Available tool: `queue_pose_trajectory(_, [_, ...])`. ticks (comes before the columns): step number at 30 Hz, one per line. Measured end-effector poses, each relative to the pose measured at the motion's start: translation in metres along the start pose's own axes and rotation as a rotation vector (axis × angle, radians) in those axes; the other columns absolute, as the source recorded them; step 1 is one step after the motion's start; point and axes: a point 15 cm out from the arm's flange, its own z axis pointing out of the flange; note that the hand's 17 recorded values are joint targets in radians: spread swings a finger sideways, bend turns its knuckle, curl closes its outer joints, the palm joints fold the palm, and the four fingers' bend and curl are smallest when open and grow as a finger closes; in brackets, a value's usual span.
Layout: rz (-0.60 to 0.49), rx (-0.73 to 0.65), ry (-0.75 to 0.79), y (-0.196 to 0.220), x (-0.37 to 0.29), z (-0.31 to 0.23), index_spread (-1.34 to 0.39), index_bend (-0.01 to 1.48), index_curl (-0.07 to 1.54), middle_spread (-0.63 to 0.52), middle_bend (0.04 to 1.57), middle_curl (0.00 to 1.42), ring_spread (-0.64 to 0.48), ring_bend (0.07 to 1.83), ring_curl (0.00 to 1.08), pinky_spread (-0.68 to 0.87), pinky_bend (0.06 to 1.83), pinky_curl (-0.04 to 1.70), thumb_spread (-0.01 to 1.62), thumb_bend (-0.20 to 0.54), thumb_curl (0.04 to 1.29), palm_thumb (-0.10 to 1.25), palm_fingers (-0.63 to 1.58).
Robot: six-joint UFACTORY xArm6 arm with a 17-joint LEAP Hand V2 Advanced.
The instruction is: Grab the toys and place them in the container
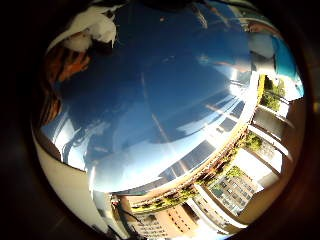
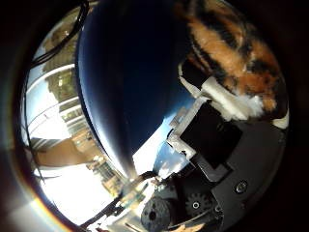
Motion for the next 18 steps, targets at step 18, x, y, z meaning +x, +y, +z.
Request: queue_pose_trajectory(18, [0.047, 0.081, 0.003, 0.074, -0.008, -0.144, -0.86, 0.90, -0.01, -0.30, 1.11, 1.13, -0.12, 1.40, 0.85, 0.16, 1.57, 0.72, 1.05, -0.009, 0.74, 1.06, 0.92])
